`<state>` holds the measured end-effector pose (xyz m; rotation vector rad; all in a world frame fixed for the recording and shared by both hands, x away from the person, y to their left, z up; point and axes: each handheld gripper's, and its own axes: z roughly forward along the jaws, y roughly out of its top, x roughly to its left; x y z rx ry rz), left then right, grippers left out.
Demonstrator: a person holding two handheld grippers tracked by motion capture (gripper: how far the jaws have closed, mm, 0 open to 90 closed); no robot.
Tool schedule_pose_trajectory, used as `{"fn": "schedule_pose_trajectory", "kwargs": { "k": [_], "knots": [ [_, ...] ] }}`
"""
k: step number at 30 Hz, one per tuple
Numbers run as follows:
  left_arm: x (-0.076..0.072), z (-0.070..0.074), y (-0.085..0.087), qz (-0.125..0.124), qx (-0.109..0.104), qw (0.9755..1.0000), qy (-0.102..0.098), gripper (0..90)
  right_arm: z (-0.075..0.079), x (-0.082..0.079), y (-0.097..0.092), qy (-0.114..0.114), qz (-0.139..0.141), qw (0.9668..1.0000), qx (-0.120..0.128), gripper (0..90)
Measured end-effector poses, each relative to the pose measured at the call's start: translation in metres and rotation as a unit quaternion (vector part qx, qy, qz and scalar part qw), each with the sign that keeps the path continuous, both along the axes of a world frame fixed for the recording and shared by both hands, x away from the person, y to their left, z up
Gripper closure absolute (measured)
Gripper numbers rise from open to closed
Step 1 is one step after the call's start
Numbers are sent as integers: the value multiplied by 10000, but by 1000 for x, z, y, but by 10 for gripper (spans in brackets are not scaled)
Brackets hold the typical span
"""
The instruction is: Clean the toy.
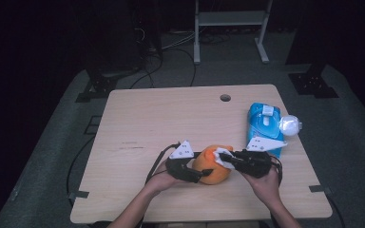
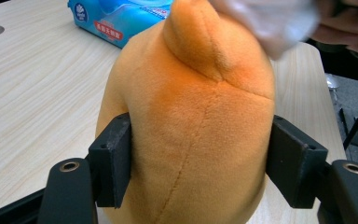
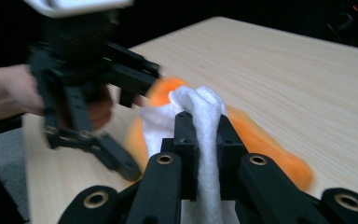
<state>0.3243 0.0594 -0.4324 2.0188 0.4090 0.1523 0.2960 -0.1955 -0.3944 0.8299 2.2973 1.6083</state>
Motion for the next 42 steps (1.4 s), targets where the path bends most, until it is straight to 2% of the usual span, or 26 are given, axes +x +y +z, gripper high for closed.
{"fn": "schedule_pose_trajectory", "kwargs": {
  "k": [3, 4, 5, 6, 7, 8, 9, 10, 11, 12, 15, 16, 19, 20, 21, 22, 23, 24, 25, 26, 29, 31, 34, 36, 38, 42],
  "knots": [
    [-3, 2, -6, -17, 110, 9999, -116, 318, 3, -8, 16, -132, 329, 9993, -99, 817],
    [-4, 2, -7, -33, 145, 9998, -150, 318, 3, -10, 22, -194, 367, 9989, -226, 817],
    [-4, 2, -7, -33, 145, 9998, -150, 318, 3, -10, 22, -194, 367, 9989, -226, 817],
    [-2, 1, -5, -10, 116, 9999, -123, 319, 2, -11, 25, -321, 329, 9982, -373, 818],
    [-2, 1, -5, -10, 116, 9999, -123, 320, 2, -11, 25, -321, 329, 9982, -373, 818],
    [0, 0, -1, 15, 46, 10000, -35, 320, 1, -8, 20, -256, 220, 9991, -270, 818],
    [0, 0, -1, 15, 46, 10000, -35, 320, 1, -8, 20, -256, 220, 9991, -270, 818],
    [2, -1, 1, 38, 11, 10000, 6, 319, -1, -4, 13, -216, 97, 9995, -214, 817],
    [3, -1, 3, 51, -25, 10000, 62, 319, -1, -4, 13, -216, 97, 9995, -214, 817],
    [6, -2, 6, 88, -101, 9998, 165, 318, -4, -1, 6, -142, -26, 9998, -154, 813],
    [7, -3, 7, 111, -161, 9995, 233, 317, -7, 2, -2, -32, -133, 9999, -79, 813],
    [7, -3, 7, 128, -182, 9994, 253, 318, -10, 6, -8, 33, -253, 9997, -63, 813],
    [5, -2, 4, 127, -127, 9997, 153, 318, -10, 7, -11, 94, -305, 9995, 4, 814],
    [0, -1, -1, 46, 15, 10000, -79, 318, -7, 4, -8, 41, -256, 9997, -9, 815],
    [0, -1, -1, 46, 15, 10000, -79, 319, -7, 4, -8, 41, -256, 9997, -9, 815],
    [-7, -1, -8, -103, 180, 9992, -335, 318, -2, -1, -2, -64, -58, 9999, 50, 814],
    [-7, -1, -8, -103, 180, 9992, -335, 318, -2, -1, -2, -64, -58, 9999, 50, 814],
    [-11, -1, -11, -200, 262, 9984, -465, 318, 3, -4, 6, -12, 170, 9996, 224, 813],
    [-17, 0, -16, -286, 436, 9964, -668, 318, 5, -6, 9, -56, 193, 9997, 164, 813],
    [-17, 1, -17, -284, 456, 9962, -685, 318, 6, -7, 12, -96, 176, 9998, 77, 814],
    [-15, -1, -14, -273, 362, 9973, -578, 320, 5, -4, 9, -77, 83, 9999, 51, 814],
    [-11, -2, -10, -242, 227, 9986, -421, 320, -1, 3, 0, 57, -111, 9999, 97, 806],
    [-9, -3, -7, -253, 206, 9987, -387, 320, -5, 9, -7, 174, -262, 9995, 71, 806],
    [-6, -4, -5, -269, 166, 9989, -338, 321, -13, 15, -17, 381, -399, 9984, 129, 806],
    [-5, -5, -4, -267, 114, 9991, -313, 321, -15, 16, -20, 407, -439, 9982, 106, 806],
    [2, -7, 6, -252, -27, 9996, -120, 321, -24, 22, -33, 569, -679, 9960, 89, 807]
  ]
}}
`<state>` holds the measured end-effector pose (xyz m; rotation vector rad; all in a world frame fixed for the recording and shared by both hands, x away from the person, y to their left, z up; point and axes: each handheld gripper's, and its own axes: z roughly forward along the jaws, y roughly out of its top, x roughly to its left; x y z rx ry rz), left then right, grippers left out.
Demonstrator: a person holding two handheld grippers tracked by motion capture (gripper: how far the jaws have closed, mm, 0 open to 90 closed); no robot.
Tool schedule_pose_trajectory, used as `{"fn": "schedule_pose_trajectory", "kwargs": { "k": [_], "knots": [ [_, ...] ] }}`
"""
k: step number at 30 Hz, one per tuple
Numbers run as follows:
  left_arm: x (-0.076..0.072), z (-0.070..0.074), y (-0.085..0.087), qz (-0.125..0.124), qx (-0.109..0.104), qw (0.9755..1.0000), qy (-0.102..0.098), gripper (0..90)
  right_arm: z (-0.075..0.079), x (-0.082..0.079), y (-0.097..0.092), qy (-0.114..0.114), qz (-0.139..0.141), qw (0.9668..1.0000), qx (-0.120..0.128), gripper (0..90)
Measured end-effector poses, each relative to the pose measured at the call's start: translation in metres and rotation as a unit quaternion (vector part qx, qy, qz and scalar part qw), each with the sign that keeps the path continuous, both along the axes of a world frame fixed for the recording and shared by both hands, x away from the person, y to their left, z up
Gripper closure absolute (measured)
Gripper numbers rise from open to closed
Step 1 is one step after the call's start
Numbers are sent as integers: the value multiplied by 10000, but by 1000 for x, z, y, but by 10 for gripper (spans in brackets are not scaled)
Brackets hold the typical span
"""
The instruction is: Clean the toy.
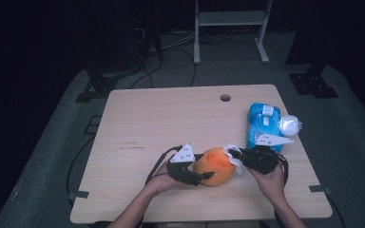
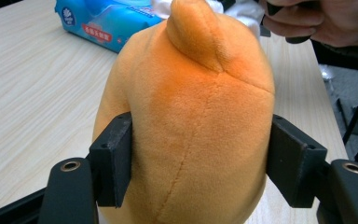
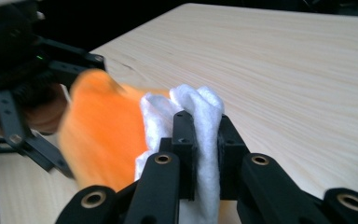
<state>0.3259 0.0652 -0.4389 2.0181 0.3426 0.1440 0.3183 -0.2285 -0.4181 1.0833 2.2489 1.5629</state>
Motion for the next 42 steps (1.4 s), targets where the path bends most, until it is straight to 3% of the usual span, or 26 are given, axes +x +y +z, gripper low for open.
{"fn": "schedule_pose_trajectory", "kwargs": {
  "k": [9, 11, 12, 17, 18, 22, 27, 31, 36, 38, 39, 41, 42],
  "knots": [
    [7, -2, 10, 125, -175, 9995, 232, 314, -3, 3, -5, 141, -117, 9998, -32, 807],
    [8, -2, 12, 136, -190, 9994, 270, 312, -3, 4, -7, 167, -135, 9998, -10, 809],
    [8, -2, 12, 155, -202, 9993, 290, 311, -2, 3, -8, 192, -126, 9997, 115, 809],
    [5, -1, 5, 133, -143, 9996, 190, 310, 11, -4, 1, -13, 62, 9998, 206, 809],
    [3, 0, 2, 105, -102, 9998, 128, 310, 18, -9, 11, -128, 241, 9994, 218, 809],
    [0, 1, 2, -9, -1, 10000, 65, 298, 20, -10, 23, -192, 361, 9991, 55, 809],
    [3, 2, 10, -493, -20, 9988, -29, 233, 8, -2, 16, 188, 575, 9981, 152, 807],
    [12, -3, 13, -374, 22, 9993, 30, 106, 10, -3, 9, 247, 609, 9978, 38, 806],
    [16, -9, 0, -555, 64, 9984, 33, 47, 10, -5, 11, 233, 669, 9975, 14, 806],
    [15, -9, -2, -496, 33, 9987, 65, 102, 12, -7, 11, 161, 601, 9981, -36, 808],
    [15, -9, -2, -496, 33, 9987, 65, 203, 12, -7, 10, 137, 577, 9982, -34, 811],
    [13, -2, -2, -391, 126, 9991, 36, 322, 13, -6, 10, 127, 546, 9984, -11, 813],
    [9, 9, 0, -240, 219, 9993, -183, 348, 15, -5, 9, 81, 472, 9988, 99, 815]
  ]
}}
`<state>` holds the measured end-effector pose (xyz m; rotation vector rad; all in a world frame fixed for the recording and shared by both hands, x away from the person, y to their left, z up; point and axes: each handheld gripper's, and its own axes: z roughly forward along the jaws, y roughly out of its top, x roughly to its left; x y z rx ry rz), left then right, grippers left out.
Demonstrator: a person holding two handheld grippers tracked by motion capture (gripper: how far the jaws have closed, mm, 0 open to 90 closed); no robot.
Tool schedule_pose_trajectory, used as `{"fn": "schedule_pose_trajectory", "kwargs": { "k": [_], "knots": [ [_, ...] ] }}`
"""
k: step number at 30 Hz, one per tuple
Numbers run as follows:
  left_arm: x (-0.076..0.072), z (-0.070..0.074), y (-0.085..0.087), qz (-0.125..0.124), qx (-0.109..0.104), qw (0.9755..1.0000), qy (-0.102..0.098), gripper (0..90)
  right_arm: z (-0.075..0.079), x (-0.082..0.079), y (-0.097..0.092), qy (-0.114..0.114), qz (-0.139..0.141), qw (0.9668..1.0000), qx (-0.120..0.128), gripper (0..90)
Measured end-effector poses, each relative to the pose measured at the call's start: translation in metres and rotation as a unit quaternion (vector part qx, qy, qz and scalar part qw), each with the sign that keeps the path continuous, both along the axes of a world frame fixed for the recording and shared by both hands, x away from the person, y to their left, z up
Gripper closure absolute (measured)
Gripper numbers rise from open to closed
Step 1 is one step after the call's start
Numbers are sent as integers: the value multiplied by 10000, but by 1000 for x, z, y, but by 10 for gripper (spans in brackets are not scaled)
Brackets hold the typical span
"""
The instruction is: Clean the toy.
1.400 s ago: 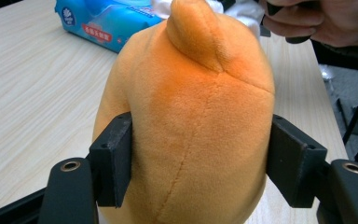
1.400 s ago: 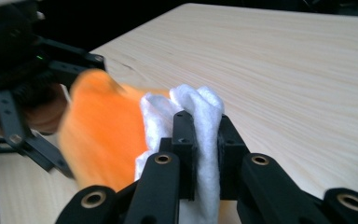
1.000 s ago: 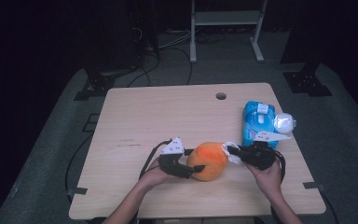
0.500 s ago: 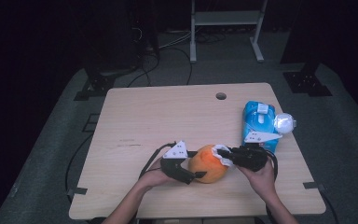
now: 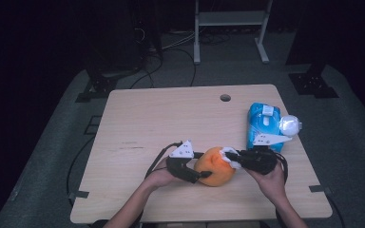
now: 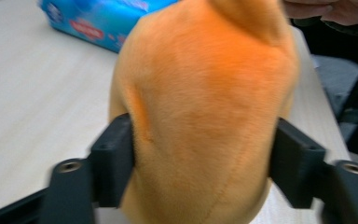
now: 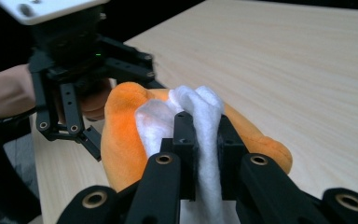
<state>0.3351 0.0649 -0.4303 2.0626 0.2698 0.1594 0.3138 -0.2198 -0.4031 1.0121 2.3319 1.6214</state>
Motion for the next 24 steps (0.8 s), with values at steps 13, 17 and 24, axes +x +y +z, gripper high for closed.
{"fn": "schedule_pose_trajectory", "kwargs": {
  "k": [13, 17, 24],
  "knots": [
    [3, 8, 12, 805, 559, 9939, -498, 334, 17, 31, 23, -2, 143, 9989, 441, 816],
    [-2, 6, 8, 556, 637, 9956, -402, 262, 8, 41, 40, 217, 315, 9990, 237, 816],
    [-2, 14, 19, -199, 283, 9991, 260, 233, -9, 23, 36, 429, 643, 9967, -231, 817]
  ]
}}
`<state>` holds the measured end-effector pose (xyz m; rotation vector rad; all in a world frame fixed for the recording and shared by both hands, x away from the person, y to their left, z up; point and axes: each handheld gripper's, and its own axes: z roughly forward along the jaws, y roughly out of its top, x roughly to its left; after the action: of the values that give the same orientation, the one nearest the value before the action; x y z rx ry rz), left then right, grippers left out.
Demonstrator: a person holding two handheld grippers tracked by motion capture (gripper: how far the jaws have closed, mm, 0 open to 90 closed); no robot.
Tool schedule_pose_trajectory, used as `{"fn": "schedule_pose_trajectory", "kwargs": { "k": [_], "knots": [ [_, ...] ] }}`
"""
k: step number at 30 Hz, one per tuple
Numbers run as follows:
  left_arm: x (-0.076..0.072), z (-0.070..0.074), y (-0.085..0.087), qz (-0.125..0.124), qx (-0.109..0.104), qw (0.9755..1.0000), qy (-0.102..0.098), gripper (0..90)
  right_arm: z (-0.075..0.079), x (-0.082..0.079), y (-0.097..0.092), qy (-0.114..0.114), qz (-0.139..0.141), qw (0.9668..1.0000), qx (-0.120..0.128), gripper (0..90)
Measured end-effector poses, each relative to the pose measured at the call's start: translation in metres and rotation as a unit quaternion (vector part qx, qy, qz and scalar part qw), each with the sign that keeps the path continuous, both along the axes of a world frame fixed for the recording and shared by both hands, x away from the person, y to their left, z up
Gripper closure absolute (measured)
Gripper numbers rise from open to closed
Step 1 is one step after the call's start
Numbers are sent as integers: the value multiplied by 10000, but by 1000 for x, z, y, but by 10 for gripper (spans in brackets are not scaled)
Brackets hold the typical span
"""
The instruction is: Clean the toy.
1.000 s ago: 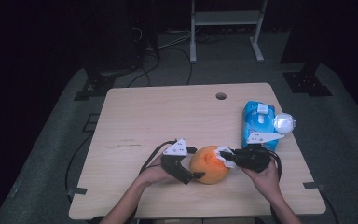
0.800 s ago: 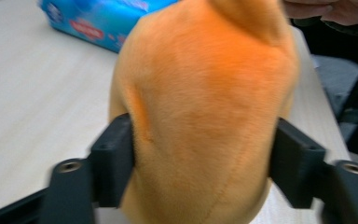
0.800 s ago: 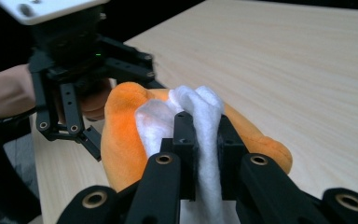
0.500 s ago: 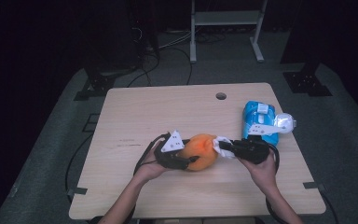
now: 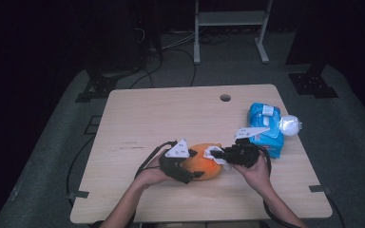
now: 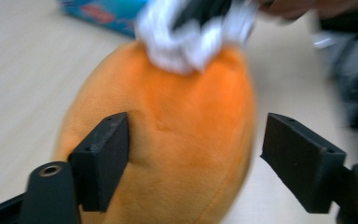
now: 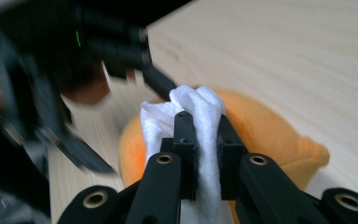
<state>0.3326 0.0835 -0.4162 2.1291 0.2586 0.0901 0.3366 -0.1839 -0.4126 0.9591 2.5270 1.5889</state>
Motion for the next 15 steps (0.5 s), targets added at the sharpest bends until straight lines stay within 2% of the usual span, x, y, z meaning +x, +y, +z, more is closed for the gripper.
{"fn": "schedule_pose_trajectory", "kwargs": {
  "k": [1, 3, 6, 9, 10, 12, 15],
  "knots": [
    [0, 0, 0, 0, 0, 10000, 0, 242, 0, 0, 0, 0, 0, 10000, 0, 817],
    [4, 6, 1, 49, -262, 9996, 59, 237, -6, -11, -6, 8, 77, 10000, -42, 817],
    [11, 7, -5, 213, -206, 9995, -63, 197, -11, -18, -12, 47, 192, 9998, -32, 818],
    [16, 8, -11, 181, -290, 9994, -7, 192, -13, -23, -12, 41, 277, 9996, -63, 818],
    [21, 8, -17, 76, -136, 9999, -16, 190, -14, -27, -12, 16, 372, 9992, -123, 817],
    [24, 5, -24, 27, 62, 10000, -9, 187, -14, -30, -13, -13, 421, 9990, -170, 817],
    [26, 2, -28, -68, 114, 9999, 94, 187, -14, -32, -16, -34, 431, 9989, -174, 817]
  ]
}}
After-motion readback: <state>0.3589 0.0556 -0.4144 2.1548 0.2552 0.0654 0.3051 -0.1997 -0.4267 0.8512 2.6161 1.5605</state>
